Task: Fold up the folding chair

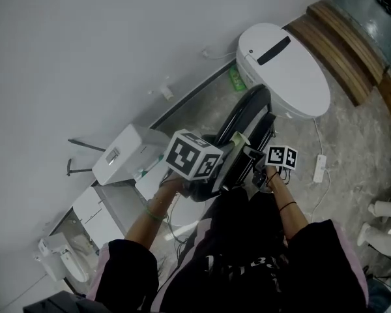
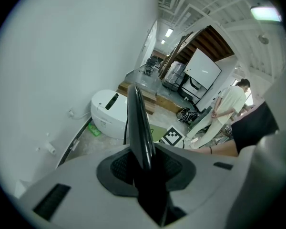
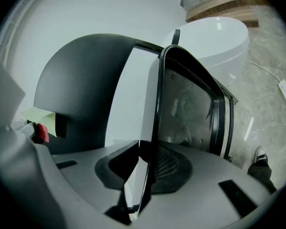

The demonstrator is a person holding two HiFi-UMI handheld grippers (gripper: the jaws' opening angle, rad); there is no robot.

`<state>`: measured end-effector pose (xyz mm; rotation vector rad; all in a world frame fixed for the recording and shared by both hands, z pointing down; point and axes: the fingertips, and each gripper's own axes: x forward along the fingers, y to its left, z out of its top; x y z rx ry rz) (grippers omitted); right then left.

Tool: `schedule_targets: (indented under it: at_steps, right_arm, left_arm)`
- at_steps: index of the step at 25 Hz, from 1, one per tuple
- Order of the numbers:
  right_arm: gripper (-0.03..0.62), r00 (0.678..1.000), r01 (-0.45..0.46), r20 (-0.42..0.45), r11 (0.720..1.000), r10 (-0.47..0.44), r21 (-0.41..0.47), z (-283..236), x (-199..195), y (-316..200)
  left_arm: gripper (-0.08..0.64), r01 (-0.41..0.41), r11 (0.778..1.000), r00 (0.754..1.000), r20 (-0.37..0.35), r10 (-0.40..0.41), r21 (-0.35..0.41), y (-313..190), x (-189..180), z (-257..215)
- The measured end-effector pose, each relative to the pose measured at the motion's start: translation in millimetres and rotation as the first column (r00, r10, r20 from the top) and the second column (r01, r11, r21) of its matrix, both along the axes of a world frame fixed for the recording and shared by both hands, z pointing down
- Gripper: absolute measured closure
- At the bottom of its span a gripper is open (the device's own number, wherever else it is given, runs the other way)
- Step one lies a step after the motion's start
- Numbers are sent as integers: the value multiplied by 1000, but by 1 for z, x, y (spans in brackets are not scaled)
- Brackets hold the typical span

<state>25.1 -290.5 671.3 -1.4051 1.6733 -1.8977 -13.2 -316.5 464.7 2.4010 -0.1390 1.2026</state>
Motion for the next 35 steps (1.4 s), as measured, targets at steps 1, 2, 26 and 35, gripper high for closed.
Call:
schedule_targets:
  at_steps: [1,2,26,35]
  right_arm:
    - [515,1000,-2,2,1000,2,1,0,-2,-10]
    - [515,1000,-3,5,1000,3,2,-1,-4,-18]
    - [513,978,188,92,982,-189,24,-3,39,-206]
    - [514,973,207,102,978,-207,9,-3,49,-246]
  left_arm:
    - [476,1,1000,1000,0,-1,4,-9,-2,0]
    - [475,2,1000,1000,1,-2,7,-18,-3,-1]
    - [474,218,974,972,80,-223,59,-189,52,-8]
    - [474,227,972,967,101,-232,65,-234,59,-4]
